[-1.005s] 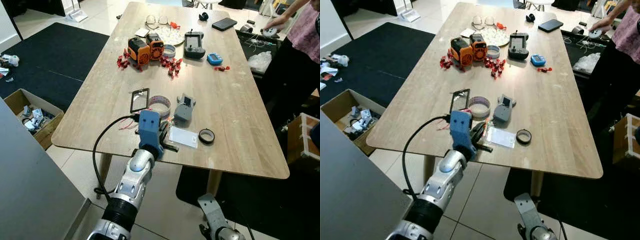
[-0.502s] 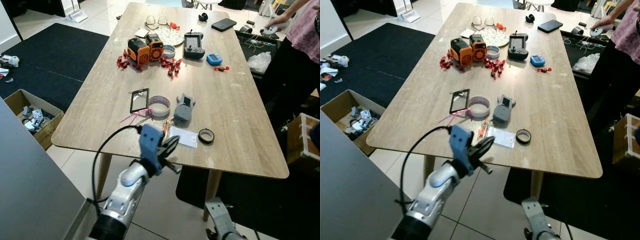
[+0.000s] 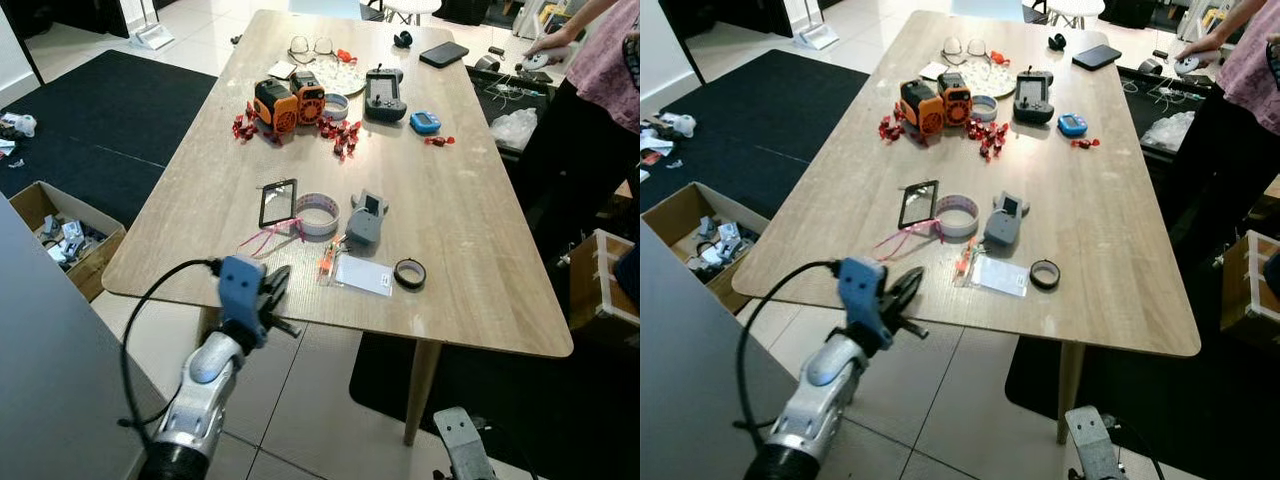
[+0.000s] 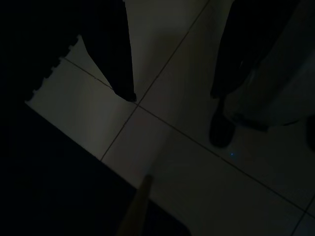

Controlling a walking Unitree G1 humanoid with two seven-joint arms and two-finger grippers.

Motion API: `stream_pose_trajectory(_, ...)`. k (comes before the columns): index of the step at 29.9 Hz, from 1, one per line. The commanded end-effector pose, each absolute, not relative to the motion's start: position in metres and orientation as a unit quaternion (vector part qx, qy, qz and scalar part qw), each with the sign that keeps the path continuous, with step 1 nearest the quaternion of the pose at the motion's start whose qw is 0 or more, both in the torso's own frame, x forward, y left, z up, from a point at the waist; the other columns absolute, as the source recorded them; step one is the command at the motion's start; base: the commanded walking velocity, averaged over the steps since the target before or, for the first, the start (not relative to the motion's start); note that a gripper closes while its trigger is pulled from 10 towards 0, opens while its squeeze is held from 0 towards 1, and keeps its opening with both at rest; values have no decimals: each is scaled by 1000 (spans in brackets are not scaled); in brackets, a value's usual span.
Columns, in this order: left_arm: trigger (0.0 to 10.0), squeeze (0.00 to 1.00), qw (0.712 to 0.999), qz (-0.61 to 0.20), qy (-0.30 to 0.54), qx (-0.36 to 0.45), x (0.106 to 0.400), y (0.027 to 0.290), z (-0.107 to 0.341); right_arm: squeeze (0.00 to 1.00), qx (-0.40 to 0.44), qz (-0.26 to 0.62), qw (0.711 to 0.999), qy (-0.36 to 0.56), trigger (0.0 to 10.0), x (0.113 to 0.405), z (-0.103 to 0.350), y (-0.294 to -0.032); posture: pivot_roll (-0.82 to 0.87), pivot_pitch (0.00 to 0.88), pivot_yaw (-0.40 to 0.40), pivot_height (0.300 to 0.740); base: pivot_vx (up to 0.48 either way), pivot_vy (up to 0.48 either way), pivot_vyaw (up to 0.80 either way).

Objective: Hang keys on a hook

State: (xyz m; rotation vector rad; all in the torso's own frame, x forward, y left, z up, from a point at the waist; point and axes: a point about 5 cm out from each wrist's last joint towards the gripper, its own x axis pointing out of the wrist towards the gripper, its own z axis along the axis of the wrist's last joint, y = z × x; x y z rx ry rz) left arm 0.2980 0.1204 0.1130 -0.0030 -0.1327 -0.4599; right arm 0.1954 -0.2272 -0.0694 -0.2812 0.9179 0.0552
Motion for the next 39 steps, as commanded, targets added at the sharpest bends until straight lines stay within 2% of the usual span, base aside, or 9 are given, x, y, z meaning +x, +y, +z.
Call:
stream_pose_trajectory(1,10000,0,968,-240,-66,-19,290,127,106,0,-131,17,884,447,10000,191,-71,-230,31,101,-61,740,0,0,0)
stream_pose_trajectory(5,10000,0,959,-267,-81,-38,283,129,107,0,-131,18,885,446,10000,192,-70,-230,34,96,-64,740,0,0,0)
stream_pose_trajectory(14,10000,0,941,-331,-73,-9,262,140,94,0,-132,18,886,444,10000,193,-70,-230,34,83,-63,740,0,0,0)
stream_pose_trajectory(23,10000,0,924,-379,-5,48,234,163,63,0,-136,18,884,447,10000,192,-70,-233,41,72,-73,740,0,0,0)
stream_pose_trajectory(27,10000,0,927,-366,31,80,227,174,47,0,-137,19,883,448,10000,192,-70,-233,43,70,-73,740,0,0,0)
stream_pose_trajectory(30,10000,0,940,-316,70,111,228,184,32,0,-137,18,883,448,10000,192,-70,-234,45,69,-70,740,0,0,0)
stream_pose_trajectory(32,10000,0,959,-256,85,89,230,189,24,0,-133,13,883,450,10000,189,-71,-233,44,69,-68,740,0,0,0)
stream_pose_trajectory(35,10000,0,966,-227,97,72,226,191,16,0,-130,10,881,454,10000,185,-74,-233,44,71,-66,740,0,0,0)
stream_pose_trajectory(39,10000,0,963,-214,135,97,217,191,-1,0,-127,4,878,461,10000,178,-77,-235,41,72,-64,740,0,0,0)
